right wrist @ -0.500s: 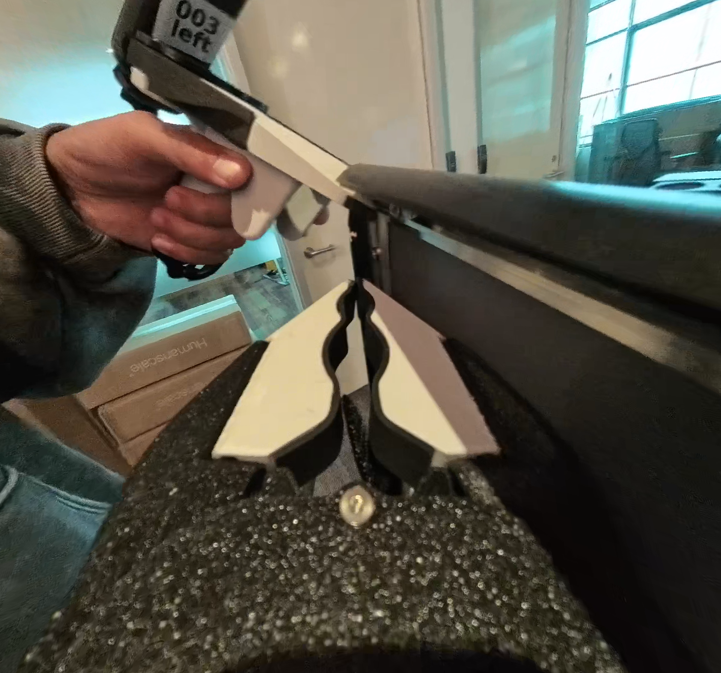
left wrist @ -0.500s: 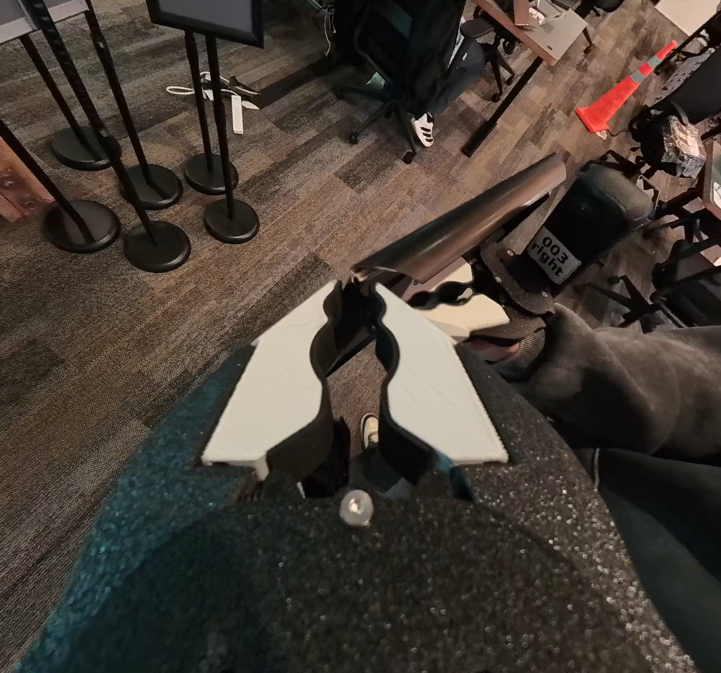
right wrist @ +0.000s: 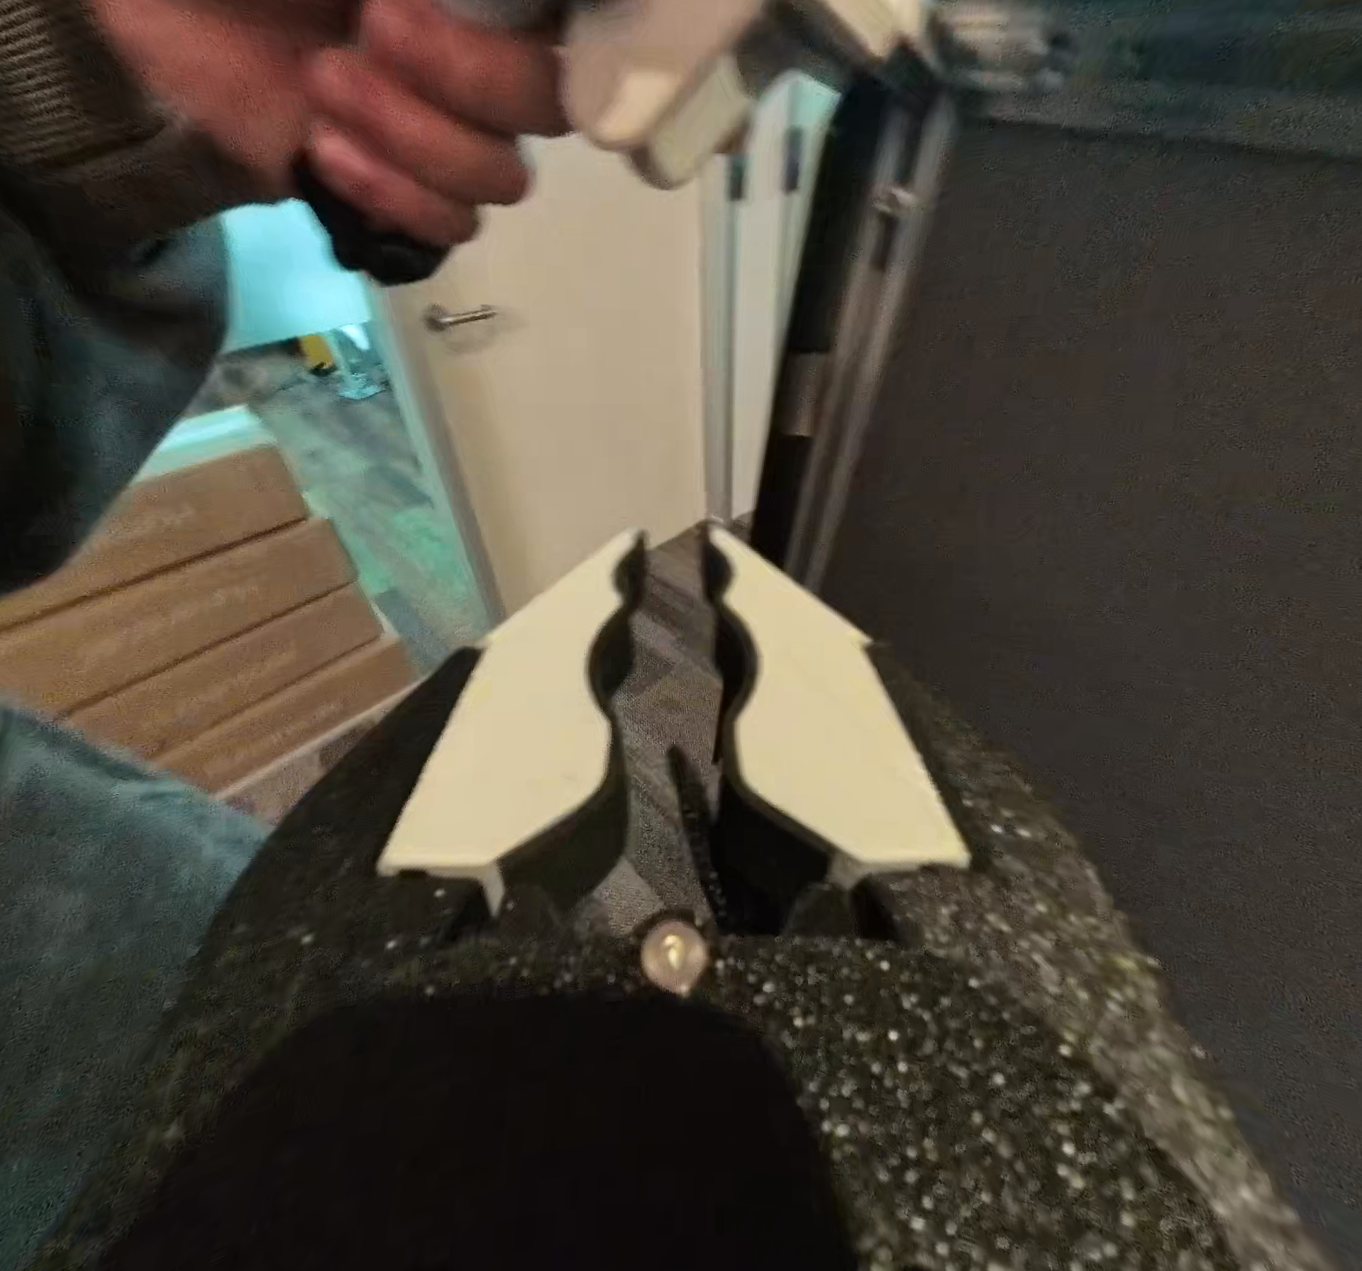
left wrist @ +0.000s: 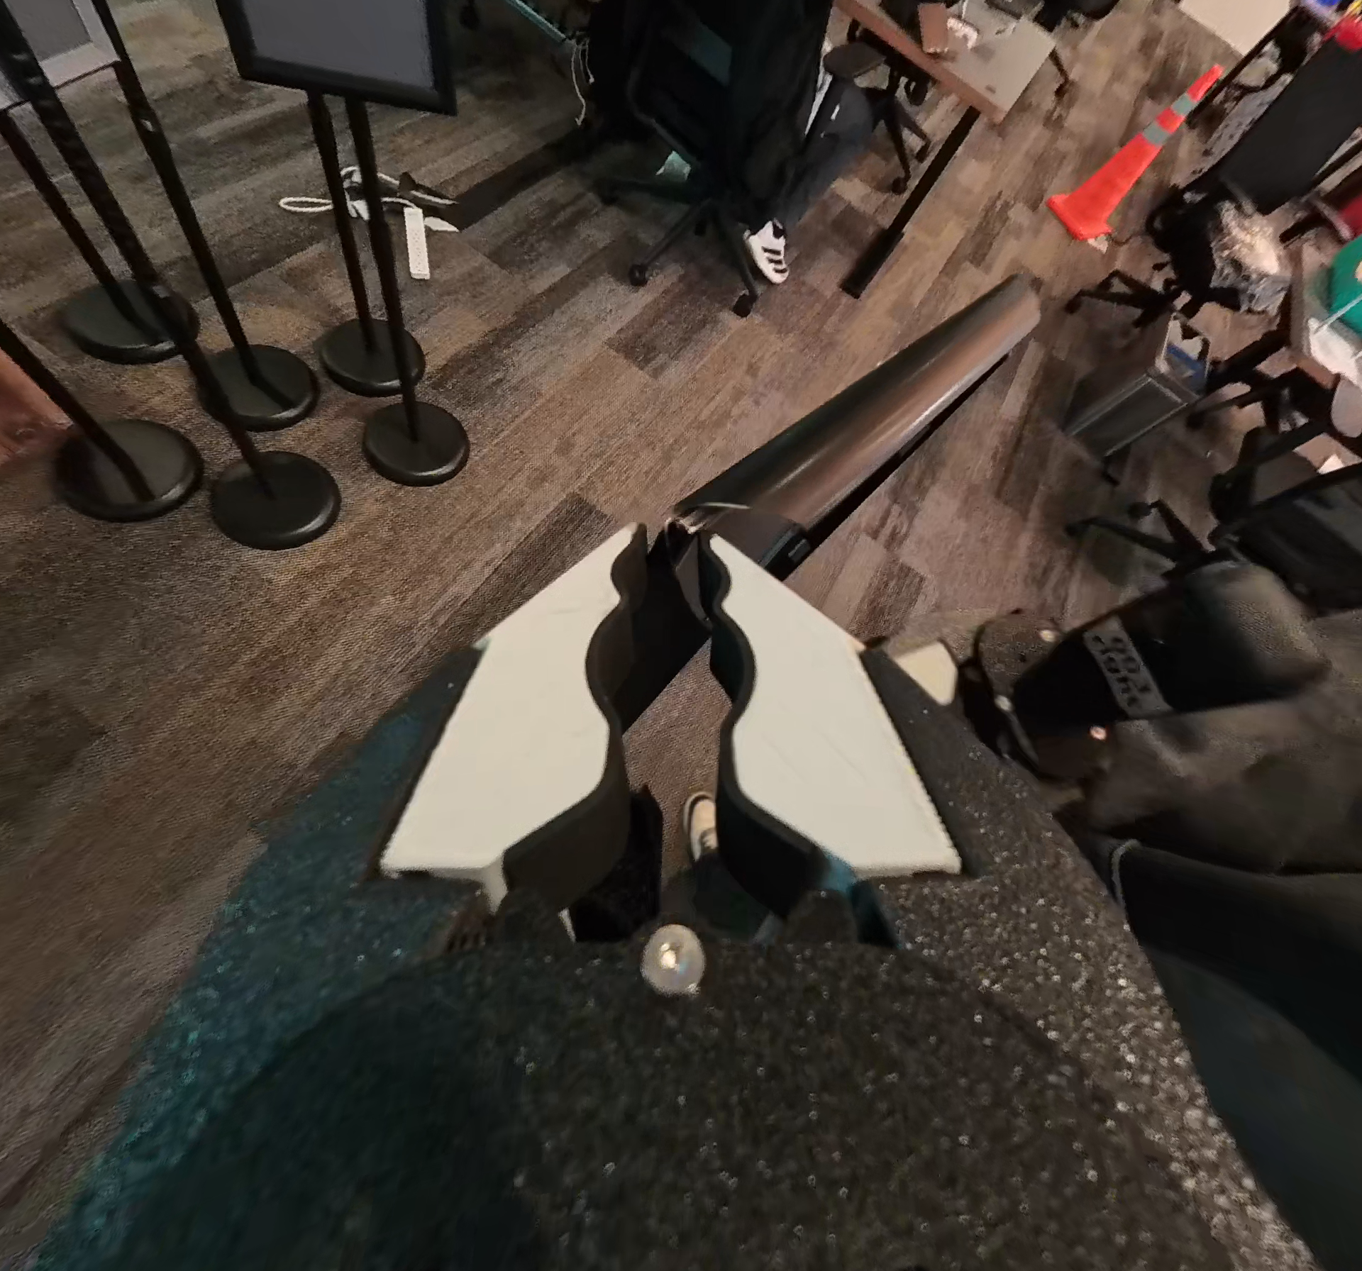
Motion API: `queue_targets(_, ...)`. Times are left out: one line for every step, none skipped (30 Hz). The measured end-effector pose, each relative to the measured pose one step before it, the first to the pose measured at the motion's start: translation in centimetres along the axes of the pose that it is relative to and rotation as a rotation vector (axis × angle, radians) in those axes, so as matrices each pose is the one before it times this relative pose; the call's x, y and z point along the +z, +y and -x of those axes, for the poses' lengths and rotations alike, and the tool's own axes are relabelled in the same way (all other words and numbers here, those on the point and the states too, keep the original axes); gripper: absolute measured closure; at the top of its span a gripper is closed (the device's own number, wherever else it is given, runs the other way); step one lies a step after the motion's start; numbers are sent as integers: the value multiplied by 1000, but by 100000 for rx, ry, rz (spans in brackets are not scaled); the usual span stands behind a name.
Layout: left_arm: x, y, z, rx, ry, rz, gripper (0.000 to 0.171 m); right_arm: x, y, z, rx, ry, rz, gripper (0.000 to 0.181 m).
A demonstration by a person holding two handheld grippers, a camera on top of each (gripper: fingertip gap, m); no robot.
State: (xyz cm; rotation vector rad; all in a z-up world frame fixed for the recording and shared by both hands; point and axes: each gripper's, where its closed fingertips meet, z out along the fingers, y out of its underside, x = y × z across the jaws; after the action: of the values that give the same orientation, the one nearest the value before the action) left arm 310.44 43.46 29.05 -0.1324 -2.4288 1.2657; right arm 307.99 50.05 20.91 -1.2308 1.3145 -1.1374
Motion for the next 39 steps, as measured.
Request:
queue_targets(26, 8, -124, -1638, 2259, -938, 159, 758, 171, -642, 2163, 3236, 2407, 148)
queue_targets(82, -6, -189, -1209, 1975, -695, 159, 1227, 238, -547, -2022, 4177, 4367, 136)
queue_targets(111, -17, -168, -456, 1041, -581, 159, 1428, 269, -767, -2444, 7098, 5134, 128)
queue_targets(108, -63, -1, 382, -433, -627, 159, 1275, 86, 307, -847, 1333, 3424, 133)
queue_targets(39, -154, 430, 1113, -2915, -872, 159, 895, -260, 1139, 241, -3292, 330, 126)
queue_targets(-104, -151, 679, 1809, -3940, -382, 158, 664, -128, 464, 835, 317, 881, 121)
queue_targets(-204, 22, 523, 2463, -1796, 1049, 158, 426, -111, 230, 743, 187, 537, 120)
queue_targets(-206, 166, 287, 1221, 522, 1711, 158, 248, 24, -54, 812, 598, 609, 123)
queue_targets(-148, 138, 86, -252, 1793, 763, 158, 6, 19, -101, 1213, -19, -302, 126)
queue_targets(-70, 135, -90, -614, 1971, -157, 158, -148, 73, -48, 3305, -1411, -646, 128)
queue_targets(41, 136, -219, -153, 1699, -621, 158, -303, 63, -170, 4211, -1957, -1233, 130)
queue_targets(122, 121, -329, 649, 1456, -871, 157, -414, 231, -346, 2947, -1432, -315, 137)
queue_targets(176, 144, -315, 1337, 637, -729, 158, -516, 485, -514, 1531, -50, 1229, 136)
queue_targets(178, 252, -277, 2384, -74, -167, 157, -769, 571, -481, 243, -198, 1158, 137)
queue_targets(186, 353, -417, 3077, 503, 197, 146, -988, 829, -358, 89, -1431, 1834, 138)
queue_targets(151, 407, -481, 2903, 911, 141, 128, -1107, 1228, -741, -256, 671, 3026, 141)
queue_targets(86, 480, -272, 2715, -191, 159, 115, -1119, 1683, -1147, -1935, 2814, 4082, 145)
queue_targets(70, 611, 158, 2600, -2293, 188, 109, -987, 2088, -1377, -4291, 4161, 4959, 146)
queue_targets(196, 773, 316, 2617, -2630, 706, 108, -729, 2295, -1438, -5998, 5133, 5687, 147)
queue_targets(471, 1040, 341, 2192, -2063, 2011, 109, -402, 2103, -1073, -5257, 3621, 5355, 147)
queue_targets(745, 1255, 437, 1434, -1971, 3364, 111, -111, 1745, -607, -4337, 1267, 4788, 147)
queue_targets(949, 1322, 458, 813, -1661, 3883, 114, 153, 1424, -612, -4486, 1752, 4222, 147)
queue_targets(977, 1216, 282, 566, -509, 3441, 121, 365, 1254, -598, -4780, 1805, 4103, 147)
queue_targets(875, 1026, 138, 687, 243, 2551, 133, 499, 1217, -691, -4169, 2219, 4332, 147)
queue_targets(730, 890, 304, 842, -1100, 1969, 140, 528, 1230, -684, -2808, 2078, 3999, 147)
queue_targets(591, 901, 442, 882, -2354, 1904, 146, 437, 1366, -460, -706, 731, 3736, 147)
queue_targets(431, 971, 384, 631, -2507, 1880, 146, 238, 1491, -362, 1787, 577, 3483, 147)
queue_targets(279, 962, 180, -9, -1710, 1138, 145, -27, 1334, -248, 4068, 609, 1840, 147)
queue_targets(138, 1018, 48, -1383, -1136, 402, 142, -289, 1046, 83, 5122, -851, -495, 147)
queue_targets(74, 1168, -19, -3067, -917, 295, 136, -411, 794, 96, 4963, -426, -1933, 148)
queue_targets(25, 1246, -10, -4547, -1063, -158, 131, -357, 683, -59, 3987, 1048, -1571, 148)
queue_targets(26, 1259, -59, -5475, -1110, -949, 128, -189, 496, 43, 2295, 620, -991, 149)
queue_targets(55, 1231, -146, -5526, -1061, -1359, 128, -23, 237, 66, 782, 760, -1068, 149)
queue_targets(162, 1210, -482, -4359, -41, -1348, 129, 144, -47, -45, -403, 1556, -1386, 148)
queue_targets(333, 1173, -936, -2132, 1525, -925, 129, 284, -202, -277, -980, 2794, -1349, 148)
queue_targets(545, 1048, -1092, 380, 1398, -709, 130, 361, -270, -421, -755, 3358, -1070, 148)
queue_targets(696, 815, -1019, 2719, 501, -1134, 130, 376, -325, -386, -244, 2817, -1270, 147)
queue_targets(801, 630, -886, 4151, -22, -1002, 130, 332, -325, -357, -79, 2250, -1084, 147)
queue_targets(852, 478, -514, 3994, -1188, -65, 129, 242, -318, -385, -188, 2408, -1119, 147)
